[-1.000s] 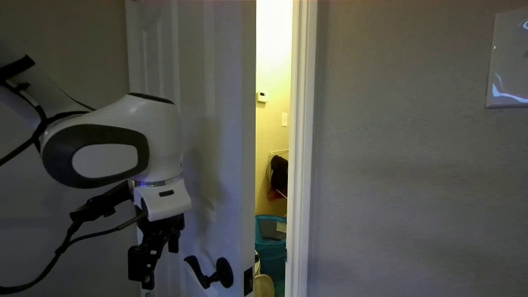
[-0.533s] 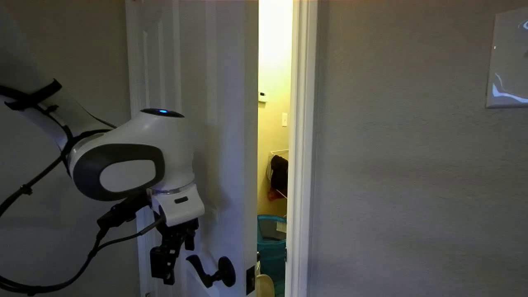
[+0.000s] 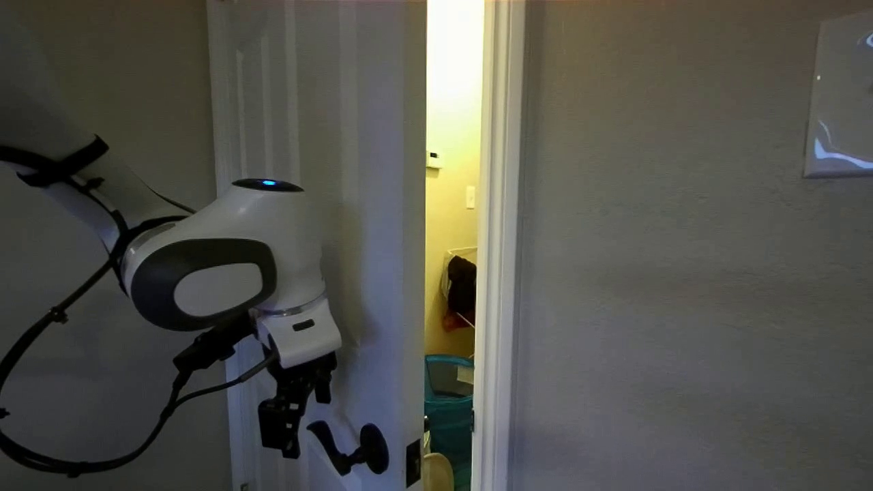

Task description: Open the door

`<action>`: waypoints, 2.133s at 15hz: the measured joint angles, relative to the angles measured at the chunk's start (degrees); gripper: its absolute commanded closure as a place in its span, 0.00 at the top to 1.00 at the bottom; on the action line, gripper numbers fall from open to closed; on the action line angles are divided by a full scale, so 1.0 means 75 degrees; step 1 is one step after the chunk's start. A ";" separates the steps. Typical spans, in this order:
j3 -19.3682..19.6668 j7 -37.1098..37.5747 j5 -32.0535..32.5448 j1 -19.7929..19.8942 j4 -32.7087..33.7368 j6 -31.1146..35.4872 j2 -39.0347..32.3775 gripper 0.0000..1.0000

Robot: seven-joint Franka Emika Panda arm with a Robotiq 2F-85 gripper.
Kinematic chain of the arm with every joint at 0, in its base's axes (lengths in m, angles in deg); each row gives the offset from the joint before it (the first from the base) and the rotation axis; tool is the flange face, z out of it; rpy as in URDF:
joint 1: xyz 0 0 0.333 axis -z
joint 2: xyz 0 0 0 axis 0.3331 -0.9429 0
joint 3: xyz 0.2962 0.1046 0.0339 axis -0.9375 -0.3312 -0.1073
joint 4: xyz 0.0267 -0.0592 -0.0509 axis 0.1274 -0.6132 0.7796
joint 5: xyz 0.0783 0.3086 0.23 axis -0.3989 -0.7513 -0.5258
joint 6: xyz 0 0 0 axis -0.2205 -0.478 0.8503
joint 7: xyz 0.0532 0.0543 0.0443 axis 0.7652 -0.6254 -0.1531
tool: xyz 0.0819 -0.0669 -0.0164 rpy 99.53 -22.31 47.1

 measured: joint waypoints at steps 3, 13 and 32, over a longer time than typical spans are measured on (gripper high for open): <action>0.0131 0.0100 0.0012 0.0000 0.0000 0.0000 -0.0067 1.00; 0.0247 0.0196 0.0009 0.0028 0.0114 -0.0007 -0.0468 1.00; -0.0040 0.0449 0.0046 -0.0104 -0.2032 -0.0056 0.1032 1.00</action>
